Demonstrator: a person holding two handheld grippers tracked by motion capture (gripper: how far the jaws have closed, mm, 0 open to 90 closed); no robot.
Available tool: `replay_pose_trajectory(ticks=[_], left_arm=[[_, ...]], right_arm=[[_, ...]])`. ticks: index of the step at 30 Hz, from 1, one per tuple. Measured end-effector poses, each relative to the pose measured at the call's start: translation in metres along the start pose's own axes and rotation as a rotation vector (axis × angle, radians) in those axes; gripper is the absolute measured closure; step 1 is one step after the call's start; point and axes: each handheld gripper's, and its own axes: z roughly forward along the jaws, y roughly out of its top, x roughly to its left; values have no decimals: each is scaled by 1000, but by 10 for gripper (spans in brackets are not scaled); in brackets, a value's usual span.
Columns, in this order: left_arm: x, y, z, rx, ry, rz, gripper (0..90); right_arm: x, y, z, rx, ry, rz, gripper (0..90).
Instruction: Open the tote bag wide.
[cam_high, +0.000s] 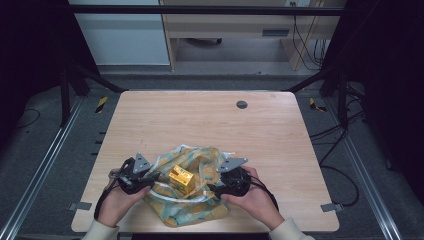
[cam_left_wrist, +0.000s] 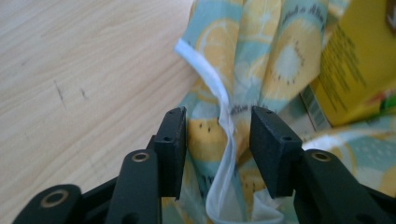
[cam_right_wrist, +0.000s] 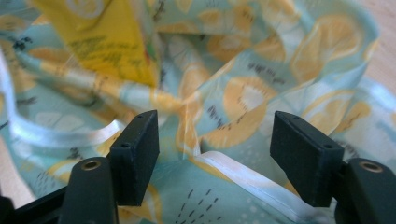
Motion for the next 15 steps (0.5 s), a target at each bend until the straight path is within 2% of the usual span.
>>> replay_pose_trajectory(ticks=[2, 5, 6, 8, 10, 11, 12, 15], left_arm=[[-2, -4, -2, 1, -13, -4, 616], [-7, -7, -6, 13, -33, 16, 684], [-9, -8, -7, 18, -43, 26, 744], [-13, -10, -10, 18, -62, 33, 800], [-15, -12, -13, 17, -67, 42, 839], [-16, -13, -14, 19, -72, 44, 851], [-16, -14, -16, 20, -76, 41, 860], [-16, -19, -18, 23, -85, 31, 872]], right_arm=[[4, -6, -1, 8, 0, -1, 310], [7, -12, 1, 14, 5, 1, 304], [8, -15, 2, 8, 12, 11, 333], [11, -20, 2, 17, 29, 27, 369], [19, -24, 1, 34, 25, -4, 408], [21, -24, 1, 36, 25, -17, 443], [23, -25, 1, 44, 22, -23, 518], [23, -28, 3, 65, 52, -35, 671]])
